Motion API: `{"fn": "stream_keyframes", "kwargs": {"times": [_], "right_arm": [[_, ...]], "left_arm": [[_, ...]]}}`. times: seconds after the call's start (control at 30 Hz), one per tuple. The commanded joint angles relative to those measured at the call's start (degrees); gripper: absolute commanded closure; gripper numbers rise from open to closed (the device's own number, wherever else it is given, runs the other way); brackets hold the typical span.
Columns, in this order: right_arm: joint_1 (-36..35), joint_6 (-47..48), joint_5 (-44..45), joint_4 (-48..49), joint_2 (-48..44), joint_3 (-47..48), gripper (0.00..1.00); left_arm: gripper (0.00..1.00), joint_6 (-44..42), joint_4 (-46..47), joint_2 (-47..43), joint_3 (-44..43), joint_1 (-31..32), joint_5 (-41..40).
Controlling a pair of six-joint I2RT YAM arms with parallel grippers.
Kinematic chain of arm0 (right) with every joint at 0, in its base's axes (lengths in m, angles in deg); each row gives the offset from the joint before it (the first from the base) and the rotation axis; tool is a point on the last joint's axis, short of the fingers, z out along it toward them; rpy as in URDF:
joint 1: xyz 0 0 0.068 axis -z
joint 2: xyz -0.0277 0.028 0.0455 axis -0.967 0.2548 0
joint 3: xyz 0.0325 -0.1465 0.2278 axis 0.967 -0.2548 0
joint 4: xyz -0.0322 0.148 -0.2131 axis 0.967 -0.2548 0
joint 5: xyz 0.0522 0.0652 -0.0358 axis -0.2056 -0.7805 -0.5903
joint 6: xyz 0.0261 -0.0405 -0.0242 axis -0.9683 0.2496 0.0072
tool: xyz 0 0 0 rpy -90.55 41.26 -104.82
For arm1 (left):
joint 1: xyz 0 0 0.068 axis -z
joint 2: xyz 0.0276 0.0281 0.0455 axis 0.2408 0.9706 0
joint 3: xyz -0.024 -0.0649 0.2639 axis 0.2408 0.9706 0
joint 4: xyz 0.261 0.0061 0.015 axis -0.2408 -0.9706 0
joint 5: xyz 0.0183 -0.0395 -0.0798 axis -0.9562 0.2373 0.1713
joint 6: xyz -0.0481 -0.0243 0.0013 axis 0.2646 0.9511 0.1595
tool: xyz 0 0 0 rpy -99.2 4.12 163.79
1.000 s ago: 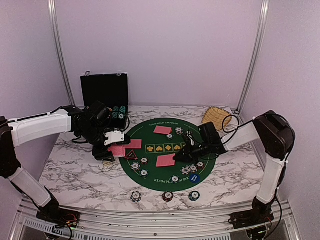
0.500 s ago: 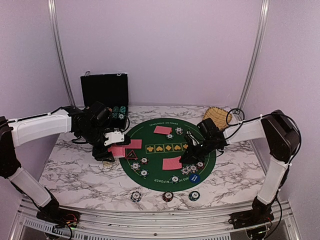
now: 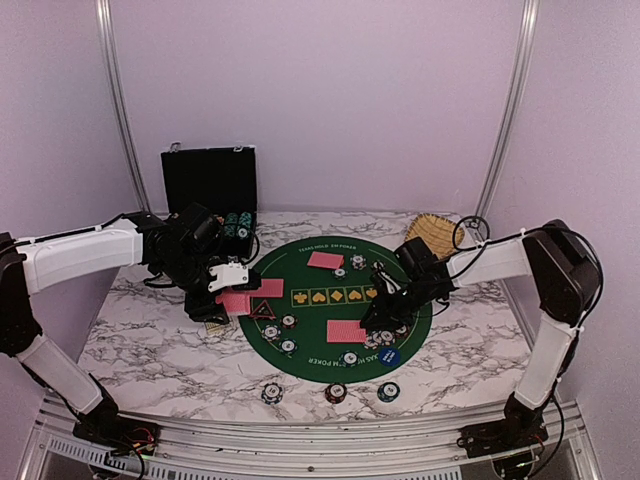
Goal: Distribute texas hold em gaming equipment
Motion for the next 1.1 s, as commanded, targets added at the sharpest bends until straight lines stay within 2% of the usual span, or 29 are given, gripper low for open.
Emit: {"fn": "stream_keyframes", "kwargs": {"times": [0.0, 0.17, 0.23, 0.43, 0.53, 0.57, 0.67, 0.8, 1.07], "right_arm": [[-0.86, 0.53, 0.71, -0.36, 0.85, 3.21, 0.77], [-1.0, 1.4, 6.69, -3.69, -1.19, 5.75, 0.72], [-1.06, 0.56, 9.09, -3.0, -4.14, 6.46, 0.67], [-3.63, -7.34, 6.79, 7.15, -7.34, 6.82, 0.32], [-7.49, -9.96, 6.6, 10.77, -5.9, 8.25, 0.04], [-8.43, -11.24, 6.45, 12.12, -5.29, 8.56, 0.01], [-9.99, -15.37, 6.73, 16.77, -3.9, 8.0, 0.01], [-12.27, -20.01, 3.89, 27.97, -2.76, 5.7, 0.01], [-17.8, -27.39, -1.89, 37.38, 6.28, 9.25, 0.04]], "left_arm": [[0.61, -0.32, -1.59, -1.41, -0.32, -0.04, 1.28], [0.61, -0.44, -1.6, -1.67, -0.23, -0.04, 1.14], [0.61, -0.44, -1.6, -1.7, -0.32, -0.04, 1.19], [0.62, -0.09, -1.6, -1.35, -0.89, 0.0, 1.6], [0.63, -0.13, -1.6, -1.31, -0.89, 0.04, 1.43], [0.63, -0.17, -1.6, -1.33, -0.88, 0.04, 1.28], [0.64, -0.07, -1.61, -1.44, -0.89, 0.04, 1.01], [0.65, 0.32, -1.54, -1.4, -1.3, 0.04, 1.29], [0.67, 0.74, -1.53, -1.08, -2.02, 0.04, 1.84]]}}
